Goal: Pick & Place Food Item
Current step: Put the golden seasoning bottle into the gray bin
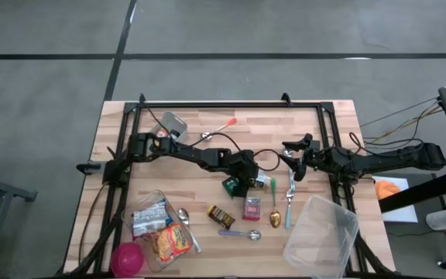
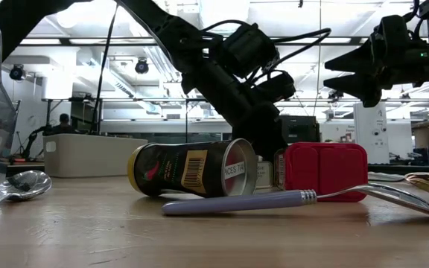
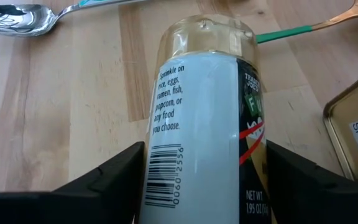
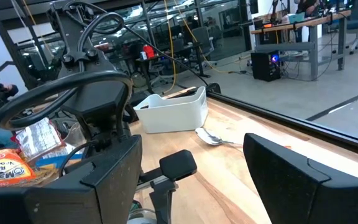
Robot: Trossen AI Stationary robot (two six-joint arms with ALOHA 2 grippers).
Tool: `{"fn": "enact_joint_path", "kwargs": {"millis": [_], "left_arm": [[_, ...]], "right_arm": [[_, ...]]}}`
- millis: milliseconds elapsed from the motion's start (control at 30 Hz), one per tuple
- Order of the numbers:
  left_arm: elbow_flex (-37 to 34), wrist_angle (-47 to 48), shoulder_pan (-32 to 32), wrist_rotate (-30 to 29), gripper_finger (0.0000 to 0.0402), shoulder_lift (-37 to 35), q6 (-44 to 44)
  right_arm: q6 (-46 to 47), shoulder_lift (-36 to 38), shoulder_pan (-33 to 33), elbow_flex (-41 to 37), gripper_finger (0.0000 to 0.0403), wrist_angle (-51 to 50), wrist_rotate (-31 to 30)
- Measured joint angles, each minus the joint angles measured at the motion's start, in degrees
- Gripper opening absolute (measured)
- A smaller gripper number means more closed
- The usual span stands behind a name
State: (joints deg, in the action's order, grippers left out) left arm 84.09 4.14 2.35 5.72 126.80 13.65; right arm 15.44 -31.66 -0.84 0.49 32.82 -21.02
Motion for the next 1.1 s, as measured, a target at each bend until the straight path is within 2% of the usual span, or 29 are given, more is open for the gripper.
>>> {"fn": "enact_joint_path", "kwargs": {"millis": [533, 700, 900, 1100], "left_arm": [[0.0, 0.04, 0.07, -0.18, 0.0272, -0.36, -0.05], [-0.02, 0.38, 0.13, -1.98, 0.0271, -2.09, -0.8], [-0.02, 2.72, 0.15, -6.33, 0.0272, -5.44, -3.84], [-0.02, 10.04, 0.18, -14.09, 0.0272, -9.96, -10.64]], "right_arm": [[0.0, 0.0, 0.0, 0.02, 0.0276, -0.01, 0.0], [0.0, 0.0, 0.01, 0.02, 0.0276, -0.01, 0.0], [0.01, 0.0, 0.02, 0.01, 0.0276, 0.0, -0.01], [0.0, 0.02, 0.04, 0.01, 0.0276, -0.12, -0.02]]}}
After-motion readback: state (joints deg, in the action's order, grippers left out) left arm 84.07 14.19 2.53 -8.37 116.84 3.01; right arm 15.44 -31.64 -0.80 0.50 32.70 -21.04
